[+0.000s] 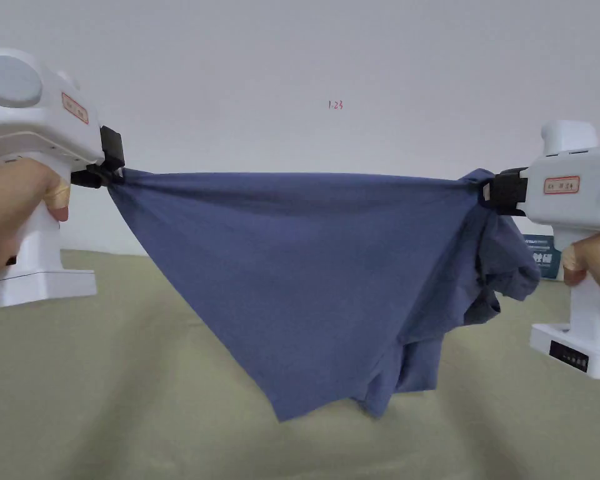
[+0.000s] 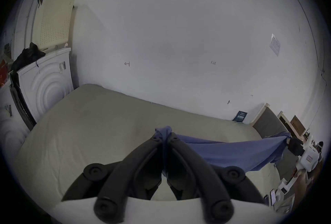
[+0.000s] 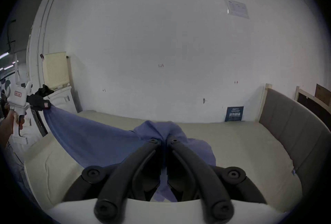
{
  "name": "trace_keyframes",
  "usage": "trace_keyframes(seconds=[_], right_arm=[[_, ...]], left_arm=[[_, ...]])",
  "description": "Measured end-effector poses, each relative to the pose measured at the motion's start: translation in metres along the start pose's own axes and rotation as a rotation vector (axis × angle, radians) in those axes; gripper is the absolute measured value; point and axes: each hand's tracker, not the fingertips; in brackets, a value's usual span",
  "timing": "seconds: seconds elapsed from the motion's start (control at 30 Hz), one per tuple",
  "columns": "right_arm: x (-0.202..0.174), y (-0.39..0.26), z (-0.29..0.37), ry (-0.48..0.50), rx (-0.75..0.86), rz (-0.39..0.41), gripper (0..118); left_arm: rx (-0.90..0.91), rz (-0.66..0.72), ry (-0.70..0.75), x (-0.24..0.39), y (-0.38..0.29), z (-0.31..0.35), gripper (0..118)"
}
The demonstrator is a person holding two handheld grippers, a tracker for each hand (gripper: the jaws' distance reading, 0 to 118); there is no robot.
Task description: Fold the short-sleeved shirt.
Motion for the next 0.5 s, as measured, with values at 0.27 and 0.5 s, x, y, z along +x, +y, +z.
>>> trace_keyframes(seconds=[0.27,0.5], right_arm=[[-0.001,-0.009,-0.016,-0.023,0.011,-0.019,5],[0.009,-0.078,-0.013,-0.020,-0.075,-0.032,5]], left_arm=[[0.009,-0.007,0.003,0.001,-0.011,-0.013,4],[-0.070,0.017,-0.014,-0.017,-0.079,-0.027,4]])
